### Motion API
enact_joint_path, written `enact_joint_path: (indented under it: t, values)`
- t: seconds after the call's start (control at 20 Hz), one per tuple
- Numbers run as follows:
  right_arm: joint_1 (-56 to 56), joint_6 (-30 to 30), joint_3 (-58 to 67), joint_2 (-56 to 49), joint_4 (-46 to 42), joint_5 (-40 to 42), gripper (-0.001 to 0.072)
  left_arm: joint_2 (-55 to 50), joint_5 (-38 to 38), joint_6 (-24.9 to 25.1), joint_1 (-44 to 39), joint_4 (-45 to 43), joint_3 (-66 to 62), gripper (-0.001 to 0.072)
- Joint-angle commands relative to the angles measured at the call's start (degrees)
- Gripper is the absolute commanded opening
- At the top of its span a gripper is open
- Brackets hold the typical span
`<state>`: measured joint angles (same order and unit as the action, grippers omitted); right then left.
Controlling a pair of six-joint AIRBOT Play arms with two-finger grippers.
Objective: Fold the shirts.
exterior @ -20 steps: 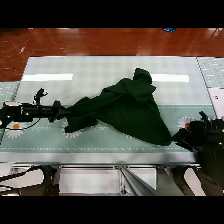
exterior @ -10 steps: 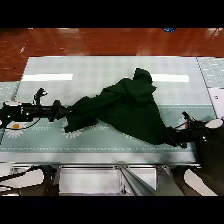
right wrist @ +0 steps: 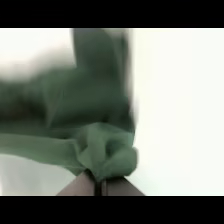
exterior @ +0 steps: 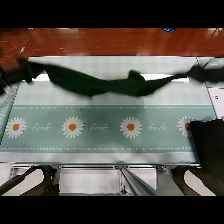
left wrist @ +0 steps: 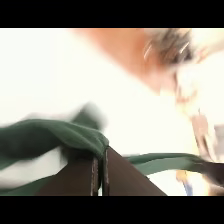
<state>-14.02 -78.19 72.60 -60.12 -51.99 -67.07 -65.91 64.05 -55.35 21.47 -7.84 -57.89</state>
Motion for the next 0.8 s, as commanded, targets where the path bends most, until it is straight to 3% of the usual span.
enact_joint_path:
  t: [0.0, 0.2, 0.4, 0.5, 0.6, 0.75]
  values:
    - [0.20, -3.30, 27.32, 0.28, -2.19, -1.57, 0.0027, 7.34, -6.25, 0.83, 0.44, 6.97, -15.82, 0.0017]
    - [0.20, -3.30, 45.81, 2.10, -2.23, -10.91, 0.0027, 14.36, -7.58, 0.17, 3.98, 6.54, -31.54, 0.0017]
    - [0.20, -4.17, 46.23, 11.06, -6.97, -12.90, 0.0027, 24.94, -7.13, -1.51, 13.66, 1.31, -37.31, 0.0017]
    - [0.22, -6.36, 46.18, 15.08, -11.72, -15.54, 0.0027, 31.80, -4.35, -3.41, 18.49, -7.78, -37.35, 0.0017]
    - [0.22, -7.93, 46.18, 18.01, -16.37, -18.62, 0.0027, 37.62, -2.29, -11.21, 18.45, -23.80, -37.33, 0.0017]
    - [0.26, -9.18, 43.87, 21.07, -21.40, -20.81, 0.0027, 42.38, -0.28, -19.71, 10.71, -44.22, -37.33, 0.0017]
